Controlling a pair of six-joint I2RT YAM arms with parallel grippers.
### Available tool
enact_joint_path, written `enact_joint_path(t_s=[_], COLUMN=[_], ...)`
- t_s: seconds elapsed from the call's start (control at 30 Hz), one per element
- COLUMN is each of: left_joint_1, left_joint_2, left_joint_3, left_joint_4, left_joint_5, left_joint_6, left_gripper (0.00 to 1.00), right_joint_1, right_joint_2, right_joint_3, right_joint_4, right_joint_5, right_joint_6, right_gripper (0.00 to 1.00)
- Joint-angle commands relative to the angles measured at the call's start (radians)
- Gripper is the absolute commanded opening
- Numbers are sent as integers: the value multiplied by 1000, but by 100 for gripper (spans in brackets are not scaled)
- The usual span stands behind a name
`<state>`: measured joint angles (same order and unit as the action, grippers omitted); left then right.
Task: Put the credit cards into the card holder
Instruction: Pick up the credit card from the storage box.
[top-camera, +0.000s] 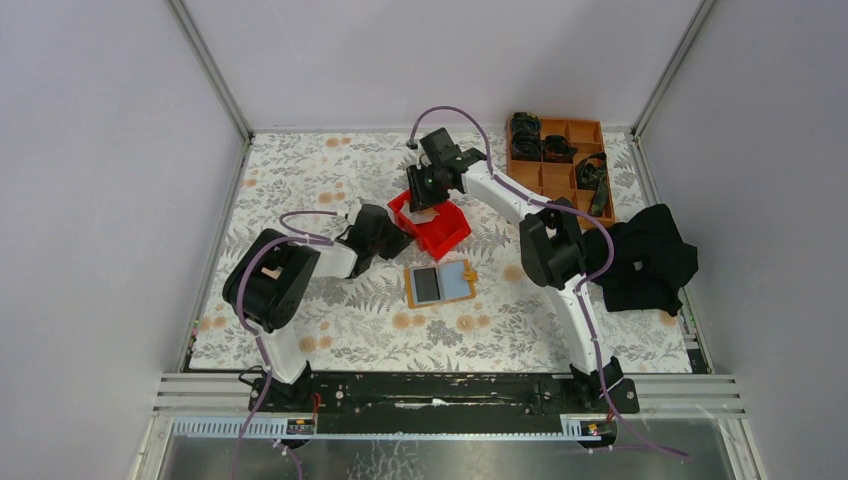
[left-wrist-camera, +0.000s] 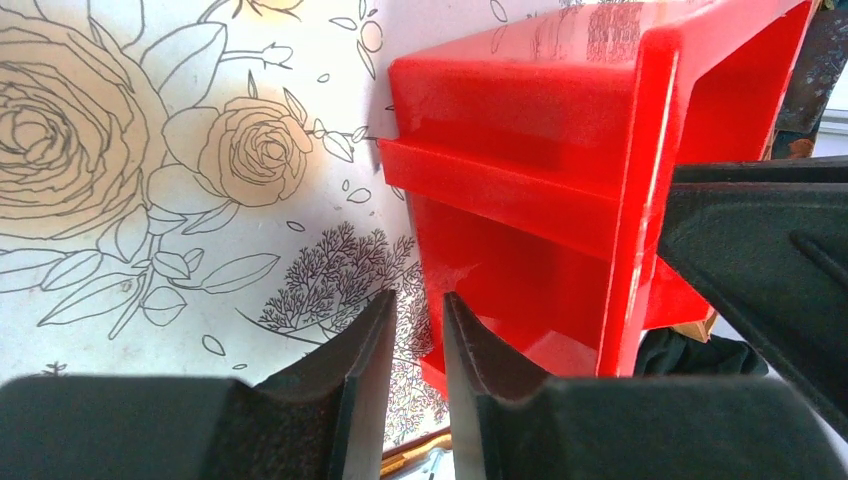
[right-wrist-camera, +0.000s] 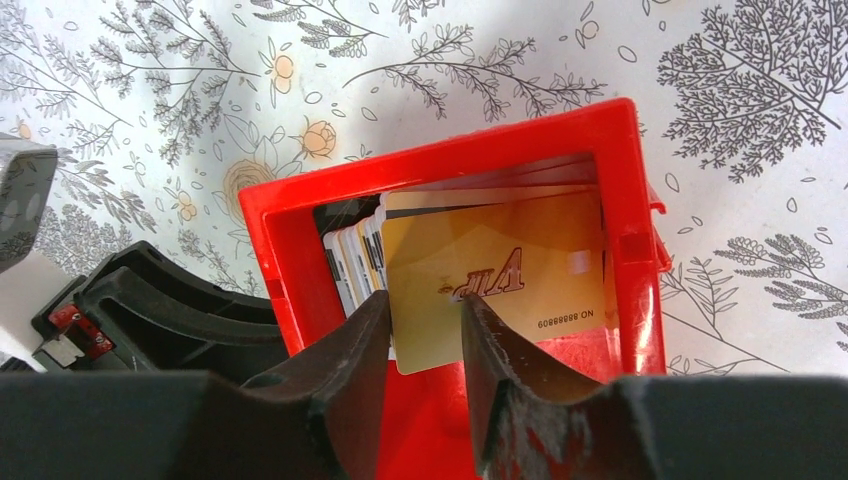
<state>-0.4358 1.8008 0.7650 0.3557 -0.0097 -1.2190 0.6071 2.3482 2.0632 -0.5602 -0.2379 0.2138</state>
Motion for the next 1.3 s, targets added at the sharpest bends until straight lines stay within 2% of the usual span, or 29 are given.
enact_joint_path(t_s=[0.0,0.63,1.27], left_joint_1=[15,47,78], left_joint_2=[7,26,28], left_joint_3=[24,18,8], left_joint_4=[68,98,121], left_joint_5=[1,32,67], left_joint_6=[-7,-9,0], left_gripper=[31,31,31], right_joint_1=[5,17,17], right_joint_2=[-10,-33,-21], right_joint_3=[2,21,117], right_joint_4=[21,16,-52], right_joint_5=[-72,-128,-8], right_joint_6=[10,34,8], right_gripper=[36,29,22])
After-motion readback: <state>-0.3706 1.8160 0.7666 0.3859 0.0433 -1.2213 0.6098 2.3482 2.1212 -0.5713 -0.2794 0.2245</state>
